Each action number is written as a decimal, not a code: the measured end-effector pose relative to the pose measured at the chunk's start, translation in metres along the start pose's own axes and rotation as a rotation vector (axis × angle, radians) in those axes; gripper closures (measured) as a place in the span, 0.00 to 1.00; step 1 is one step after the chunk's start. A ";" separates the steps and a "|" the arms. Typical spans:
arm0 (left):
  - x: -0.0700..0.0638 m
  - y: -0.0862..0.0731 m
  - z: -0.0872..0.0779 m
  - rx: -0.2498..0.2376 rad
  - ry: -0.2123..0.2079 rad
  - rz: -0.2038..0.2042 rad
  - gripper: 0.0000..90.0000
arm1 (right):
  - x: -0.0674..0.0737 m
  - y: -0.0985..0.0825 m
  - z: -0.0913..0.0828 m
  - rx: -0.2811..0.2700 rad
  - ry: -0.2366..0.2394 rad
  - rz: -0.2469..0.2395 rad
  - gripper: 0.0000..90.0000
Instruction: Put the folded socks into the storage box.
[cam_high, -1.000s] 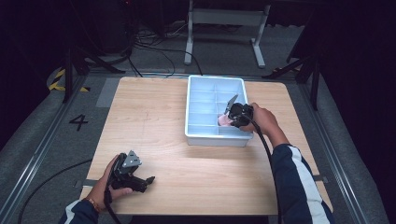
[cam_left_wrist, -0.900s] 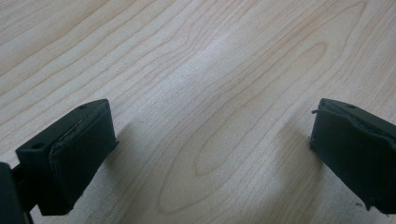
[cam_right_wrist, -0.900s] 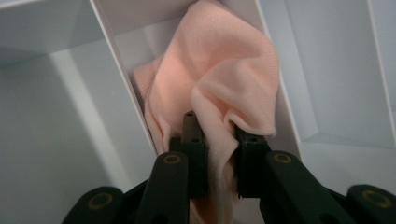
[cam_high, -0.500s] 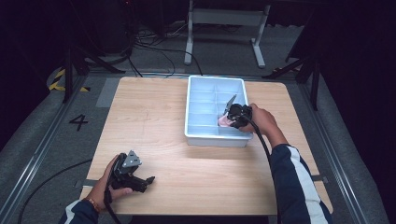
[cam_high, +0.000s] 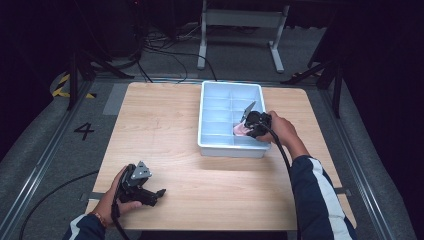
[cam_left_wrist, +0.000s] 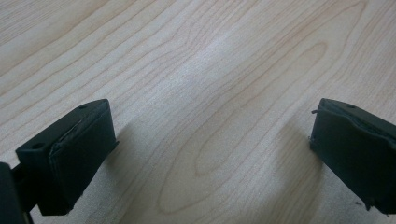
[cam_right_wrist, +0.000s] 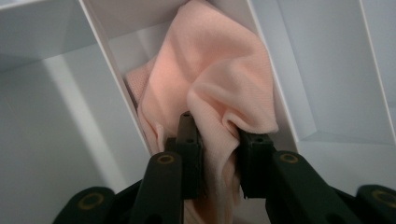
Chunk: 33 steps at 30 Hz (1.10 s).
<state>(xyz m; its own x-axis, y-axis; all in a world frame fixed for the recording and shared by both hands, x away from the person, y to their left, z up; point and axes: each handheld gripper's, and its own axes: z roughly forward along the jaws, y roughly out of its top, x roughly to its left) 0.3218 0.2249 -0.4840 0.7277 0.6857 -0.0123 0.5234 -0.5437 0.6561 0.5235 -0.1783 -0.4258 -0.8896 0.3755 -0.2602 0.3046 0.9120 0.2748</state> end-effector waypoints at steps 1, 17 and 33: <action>0.000 0.000 0.000 0.001 0.002 0.000 0.00 | 0.000 -0.001 0.000 -0.004 -0.002 0.001 0.79; 0.000 0.000 0.000 0.001 0.003 0.001 0.00 | -0.005 -0.011 -0.016 -0.068 -0.036 0.077 0.58; 0.000 0.000 0.000 0.000 0.001 0.000 0.00 | -0.008 -0.021 -0.038 -0.150 -0.053 0.124 0.48</action>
<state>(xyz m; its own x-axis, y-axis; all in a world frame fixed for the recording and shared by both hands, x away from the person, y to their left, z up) 0.3218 0.2249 -0.4840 0.7275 0.6860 -0.0118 0.5234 -0.5438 0.6561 0.5110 -0.2068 -0.3941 -0.8279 0.4954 -0.2631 0.3529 0.8247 0.4420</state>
